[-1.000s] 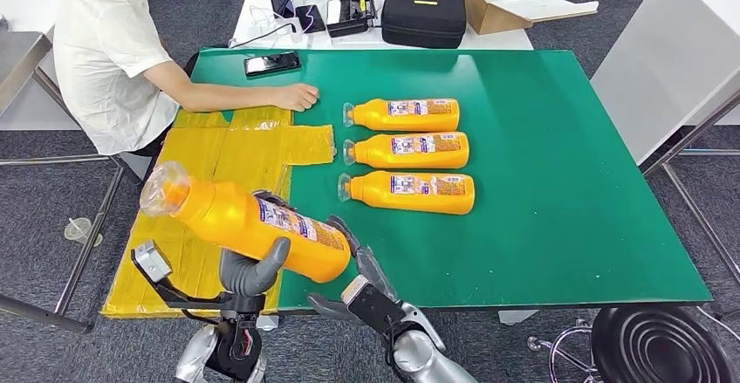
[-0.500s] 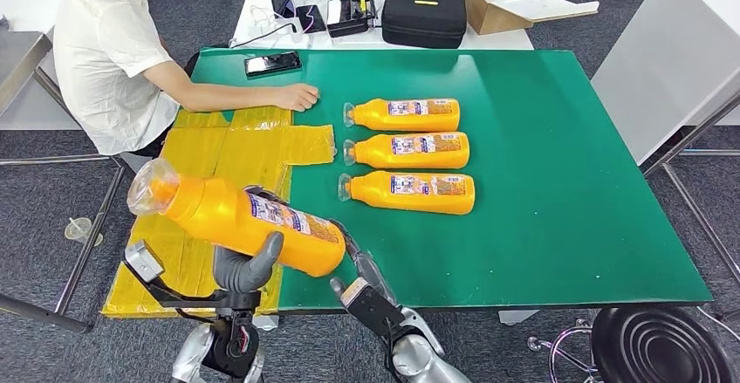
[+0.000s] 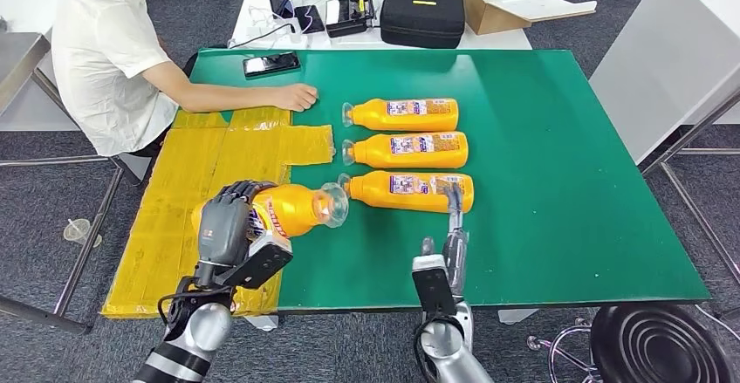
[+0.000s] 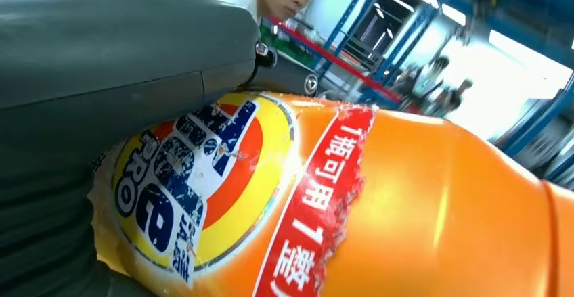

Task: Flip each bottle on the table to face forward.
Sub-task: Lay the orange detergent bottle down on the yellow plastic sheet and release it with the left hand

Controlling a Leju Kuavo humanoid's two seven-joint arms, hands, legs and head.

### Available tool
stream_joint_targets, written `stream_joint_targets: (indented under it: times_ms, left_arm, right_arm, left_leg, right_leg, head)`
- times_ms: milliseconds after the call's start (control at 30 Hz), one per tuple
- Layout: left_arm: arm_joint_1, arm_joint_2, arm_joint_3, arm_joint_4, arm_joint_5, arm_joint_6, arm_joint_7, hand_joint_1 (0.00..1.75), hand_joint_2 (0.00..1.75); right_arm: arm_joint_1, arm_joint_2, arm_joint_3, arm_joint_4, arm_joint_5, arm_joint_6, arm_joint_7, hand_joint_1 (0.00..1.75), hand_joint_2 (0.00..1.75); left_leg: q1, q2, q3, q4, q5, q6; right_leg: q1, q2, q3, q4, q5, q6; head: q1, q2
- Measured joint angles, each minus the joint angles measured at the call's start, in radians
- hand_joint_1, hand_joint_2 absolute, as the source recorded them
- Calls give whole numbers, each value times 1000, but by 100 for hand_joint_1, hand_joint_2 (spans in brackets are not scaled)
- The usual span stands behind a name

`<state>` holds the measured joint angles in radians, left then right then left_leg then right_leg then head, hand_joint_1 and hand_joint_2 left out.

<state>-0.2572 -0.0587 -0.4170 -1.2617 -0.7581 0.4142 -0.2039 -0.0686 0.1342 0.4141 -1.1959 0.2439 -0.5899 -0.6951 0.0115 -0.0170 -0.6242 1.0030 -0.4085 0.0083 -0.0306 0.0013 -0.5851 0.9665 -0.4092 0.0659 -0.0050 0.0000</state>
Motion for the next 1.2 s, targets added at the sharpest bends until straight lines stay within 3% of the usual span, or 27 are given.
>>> stream_joint_targets:
  times_ms: [167, 433, 733, 767, 867, 900, 1000, 1200]
  left_arm:
    - [-60, 51, 23, 105, -73, -49, 43, 175, 175]
    - [-98, 78, 36, 176, -77, -70, 52, 175, 175]
    - [-188, 111, 46, 343, -121, -222, 98, 172, 175]
    - [-205, 113, 49, 371, -120, -232, 100, 160, 175]
    - [-262, 117, 56, 453, -109, -278, 94, 46, 175]
    - [-279, 118, 57, 478, -102, -302, 87, 15, 175]
    - [-316, 125, 60, 535, -81, -373, 60, 3, 175]
    - [-350, 139, 56, 604, -85, -452, 25, 0, 175]
  right_arm:
    - [36, 11, -72, -81, -4, 16, -1, 0, 0]
    - [57, 22, -107, -120, -10, 21, -1, 0, 0]
    - [61, 23, -116, -115, -52, 66, -1, 0, 0]
    - [60, 24, -117, -113, -53, 71, -1, 0, 0]
    - [56, 30, -117, -104, -56, 75, -1, 0, 0]
    - [54, 32, -117, -101, -59, 75, -1, 0, 0]
    - [48, 33, -117, -93, -69, 75, -1, 0, 0]
    - [37, 33, -116, -76, -79, 75, -1, 0, 0]
  left_leg:
    - [0, 0, 0, 0, 0, 0]
    - [0, 0, -1, 0, 0, 0]
    - [0, 0, 0, 0, 1, -1]
    - [0, 0, 0, 0, 1, -1]
    - [0, -1, 0, 0, 1, -1]
    - [0, -1, 0, 0, 1, -1]
    - [0, -1, 1, 0, 1, -1]
    - [0, -2, 2, 0, 1, -1]
  right_leg:
    - [0, 0, 0, 0, 0, 0]
    - [0, 0, 0, 0, 0, 0]
    - [0, 0, 0, 1, 0, 0]
    - [0, 0, 0, 1, 0, 0]
    - [0, 0, 1, 1, 0, 0]
    - [0, 0, 1, 1, 0, 0]
    - [0, 0, 2, 1, 0, 0]
    - [0, 0, 3, 2, 0, 0]
  head:
    - [0, 0]
    - [0, 0]
    - [0, 0]
    - [0, 0]
    - [0, 0]
    - [0, 0]
    - [0, 0]
    - [0, 0]
